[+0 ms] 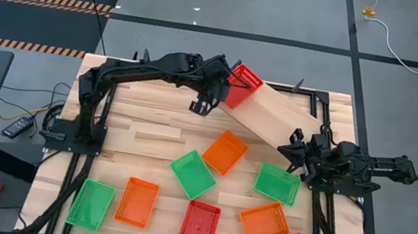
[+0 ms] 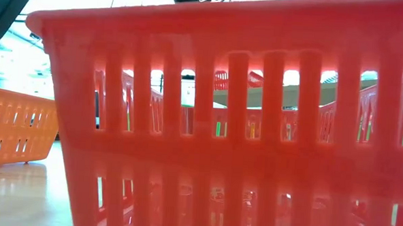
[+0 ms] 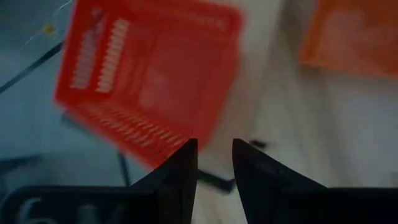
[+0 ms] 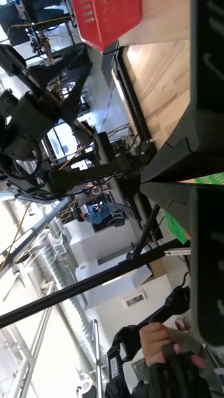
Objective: Stack baskets on shelf by color
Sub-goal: Put the top red bin on the shelf
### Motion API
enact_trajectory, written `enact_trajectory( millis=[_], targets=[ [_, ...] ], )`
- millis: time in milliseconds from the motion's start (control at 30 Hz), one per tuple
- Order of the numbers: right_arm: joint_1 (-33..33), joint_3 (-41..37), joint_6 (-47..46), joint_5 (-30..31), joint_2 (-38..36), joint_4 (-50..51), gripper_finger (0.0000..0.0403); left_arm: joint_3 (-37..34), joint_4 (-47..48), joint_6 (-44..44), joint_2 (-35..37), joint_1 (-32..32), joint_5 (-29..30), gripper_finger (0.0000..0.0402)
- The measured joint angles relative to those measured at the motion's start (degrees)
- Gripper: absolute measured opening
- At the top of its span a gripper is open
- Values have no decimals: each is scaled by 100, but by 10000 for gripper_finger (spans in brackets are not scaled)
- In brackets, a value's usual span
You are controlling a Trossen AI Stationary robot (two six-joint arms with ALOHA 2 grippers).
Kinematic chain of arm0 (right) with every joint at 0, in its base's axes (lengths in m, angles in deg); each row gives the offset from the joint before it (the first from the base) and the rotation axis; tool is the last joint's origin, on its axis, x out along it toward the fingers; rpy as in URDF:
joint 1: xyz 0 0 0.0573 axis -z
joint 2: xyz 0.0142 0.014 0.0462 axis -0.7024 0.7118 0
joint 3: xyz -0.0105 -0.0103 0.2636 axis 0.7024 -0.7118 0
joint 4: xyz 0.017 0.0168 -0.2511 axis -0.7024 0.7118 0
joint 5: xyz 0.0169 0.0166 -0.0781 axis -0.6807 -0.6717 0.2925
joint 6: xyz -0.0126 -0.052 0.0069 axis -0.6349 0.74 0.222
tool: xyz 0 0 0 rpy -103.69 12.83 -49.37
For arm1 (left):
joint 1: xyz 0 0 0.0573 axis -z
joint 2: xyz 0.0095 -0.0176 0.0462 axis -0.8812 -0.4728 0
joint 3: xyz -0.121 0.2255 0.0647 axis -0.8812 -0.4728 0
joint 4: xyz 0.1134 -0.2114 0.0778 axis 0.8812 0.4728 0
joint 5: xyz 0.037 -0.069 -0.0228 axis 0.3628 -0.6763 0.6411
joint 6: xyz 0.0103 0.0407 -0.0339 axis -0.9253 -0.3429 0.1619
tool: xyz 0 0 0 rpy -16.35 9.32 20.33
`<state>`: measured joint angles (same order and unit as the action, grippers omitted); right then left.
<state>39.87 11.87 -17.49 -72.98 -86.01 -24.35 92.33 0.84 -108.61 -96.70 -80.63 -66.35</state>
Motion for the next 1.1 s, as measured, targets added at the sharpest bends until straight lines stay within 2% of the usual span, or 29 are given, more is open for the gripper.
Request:
enact_trajectory(
  millis=[133, 400, 600, 733, 1100],
  targets=[
    [0, 0, 42, 0, 0, -1, 16, 0, -48, -100, 0, -272, 241, 108],
    [0, 0, 44, -2, 0, -2, 16, 0, 2, 18, 0, -782, -235, 108],
    [0, 0, 45, -1, 0, -2, 16, 0, -265, 236, -61, -994, -269, 107],
    [0, 0, 44, -2, 0, -2, 16, 0, -550, 429, -96, -970, -300, 107],
    [0, 1, 44, -21, 0, 0, 16, -2, -320, 269, -391, -738, -167, 101]
  ],
)
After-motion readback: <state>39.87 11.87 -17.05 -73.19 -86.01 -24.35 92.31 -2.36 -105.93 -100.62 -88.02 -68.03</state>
